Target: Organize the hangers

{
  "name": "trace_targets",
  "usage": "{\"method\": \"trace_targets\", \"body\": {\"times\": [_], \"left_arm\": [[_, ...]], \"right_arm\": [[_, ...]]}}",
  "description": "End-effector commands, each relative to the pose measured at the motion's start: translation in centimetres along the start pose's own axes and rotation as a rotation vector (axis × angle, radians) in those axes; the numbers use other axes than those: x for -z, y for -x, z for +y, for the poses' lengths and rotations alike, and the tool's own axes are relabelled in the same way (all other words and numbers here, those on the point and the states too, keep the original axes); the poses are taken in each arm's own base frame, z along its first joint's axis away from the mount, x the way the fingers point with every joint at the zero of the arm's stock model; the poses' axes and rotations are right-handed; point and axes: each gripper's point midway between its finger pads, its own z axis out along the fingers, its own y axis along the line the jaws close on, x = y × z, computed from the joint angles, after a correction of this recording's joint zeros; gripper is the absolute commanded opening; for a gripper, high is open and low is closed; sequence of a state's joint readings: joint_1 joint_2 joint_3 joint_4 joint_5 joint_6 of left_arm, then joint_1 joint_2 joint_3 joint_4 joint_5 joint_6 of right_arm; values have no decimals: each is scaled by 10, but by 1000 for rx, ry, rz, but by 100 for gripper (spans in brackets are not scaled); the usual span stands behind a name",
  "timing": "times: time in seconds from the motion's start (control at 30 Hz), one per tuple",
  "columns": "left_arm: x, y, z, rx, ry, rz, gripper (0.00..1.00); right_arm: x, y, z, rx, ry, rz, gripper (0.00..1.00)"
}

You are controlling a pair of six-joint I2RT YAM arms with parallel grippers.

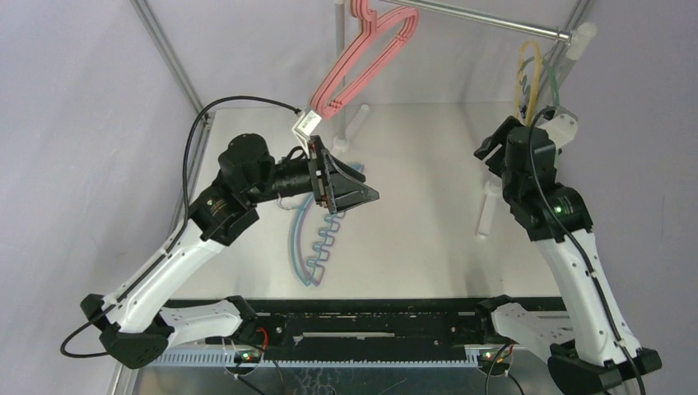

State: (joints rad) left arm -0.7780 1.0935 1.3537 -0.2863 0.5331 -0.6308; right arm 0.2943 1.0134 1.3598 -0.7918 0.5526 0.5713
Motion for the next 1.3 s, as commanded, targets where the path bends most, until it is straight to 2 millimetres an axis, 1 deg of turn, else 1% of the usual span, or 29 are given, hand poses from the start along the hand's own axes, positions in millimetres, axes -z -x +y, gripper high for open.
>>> {"method": "trace_targets", "body": {"times": [0.0,0.13,0.27,0.37,0.53,0.6,0.77,0.93,1.1,1.27], "left_arm": [[-5,2,-1,-9,-41,-11,99],[-12,-10,15,-2,-11,16,100],[-17,-19,28,8,10,42,100],[-20,-23,33,12,16,54,100],[-27,-27,38,27,10,61,100],[-29,-27,39,32,8,59,99],[-33,-27,42,42,7,57,99],[-35,-28,45,53,10,48,99],[-37,-31,51,55,19,47,100],[-42,-28,51,52,15,46,99]], "right_arm": [[23,13,-10,27,5,-49,77],[41,24,-18,74,19,-100,77],[61,36,-31,89,26,-153,77],[70,35,-39,97,29,-152,78],[78,20,-56,136,8,-97,78],[82,18,-61,144,6,-93,78],[93,31,-75,162,-18,-155,78],[95,42,-80,208,-59,-184,78],[80,39,-78,288,-115,-163,78],[65,33,-73,379,-125,-152,78]]}}
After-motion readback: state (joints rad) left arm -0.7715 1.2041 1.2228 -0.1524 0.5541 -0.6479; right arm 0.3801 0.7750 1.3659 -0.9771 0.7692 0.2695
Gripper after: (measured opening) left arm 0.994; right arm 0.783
